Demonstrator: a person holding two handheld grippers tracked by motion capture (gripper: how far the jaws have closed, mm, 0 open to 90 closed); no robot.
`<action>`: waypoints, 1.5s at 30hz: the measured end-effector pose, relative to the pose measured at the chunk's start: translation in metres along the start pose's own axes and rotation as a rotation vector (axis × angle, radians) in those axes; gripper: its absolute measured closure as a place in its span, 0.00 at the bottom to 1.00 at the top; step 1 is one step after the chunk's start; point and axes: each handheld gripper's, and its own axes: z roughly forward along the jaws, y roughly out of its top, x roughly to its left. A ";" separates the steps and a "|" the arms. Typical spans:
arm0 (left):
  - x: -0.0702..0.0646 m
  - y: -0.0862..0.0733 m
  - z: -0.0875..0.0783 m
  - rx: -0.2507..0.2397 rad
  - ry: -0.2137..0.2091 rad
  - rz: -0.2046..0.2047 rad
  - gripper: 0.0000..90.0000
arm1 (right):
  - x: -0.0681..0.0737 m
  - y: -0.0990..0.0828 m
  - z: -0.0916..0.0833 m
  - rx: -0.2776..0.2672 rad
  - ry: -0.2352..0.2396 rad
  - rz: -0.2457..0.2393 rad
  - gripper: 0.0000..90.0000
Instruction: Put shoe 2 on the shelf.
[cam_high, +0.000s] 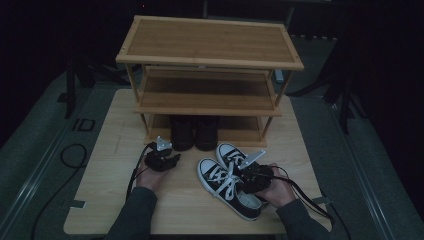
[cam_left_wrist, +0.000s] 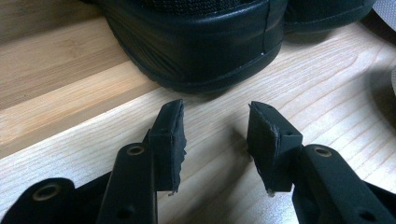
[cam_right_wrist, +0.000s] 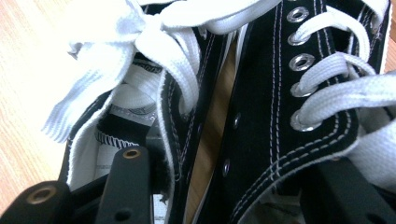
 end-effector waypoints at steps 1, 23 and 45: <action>0.000 0.000 0.000 0.001 0.000 0.000 0.63 | 0.000 0.000 0.000 0.003 -0.001 0.003 0.59; 0.000 0.000 0.000 0.003 -0.002 0.003 0.63 | -0.004 0.000 -0.001 0.008 0.026 0.018 0.91; 0.000 0.000 0.000 0.003 -0.003 0.003 0.63 | -0.017 -0.011 -0.020 -0.043 -0.002 -0.011 0.95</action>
